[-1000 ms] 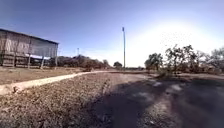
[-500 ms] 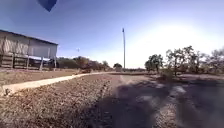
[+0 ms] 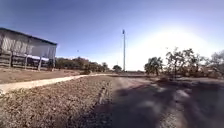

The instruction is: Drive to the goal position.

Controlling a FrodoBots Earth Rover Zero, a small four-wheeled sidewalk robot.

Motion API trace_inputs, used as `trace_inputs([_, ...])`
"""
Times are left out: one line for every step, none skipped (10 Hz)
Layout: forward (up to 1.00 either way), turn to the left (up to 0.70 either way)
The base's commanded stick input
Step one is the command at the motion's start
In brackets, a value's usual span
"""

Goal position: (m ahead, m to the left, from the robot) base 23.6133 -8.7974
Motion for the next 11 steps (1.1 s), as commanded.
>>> trace_inputs([0.5, 0.0])
trace_inputs([0.5, 0.0])
trace_inputs([0.5, 0.0])
trace_inputs([0.5, 0.0])
trace_inputs([0.5, 0.0])
trace_inputs([0.5, 0.0])
trace_inputs([0.5, 0.0])
trace_inputs([0.5, 0.0])
trace_inputs([0.5, 0.0])
trace_inputs([0.5, 0.0])
trace_inputs([0.5, 0.0])
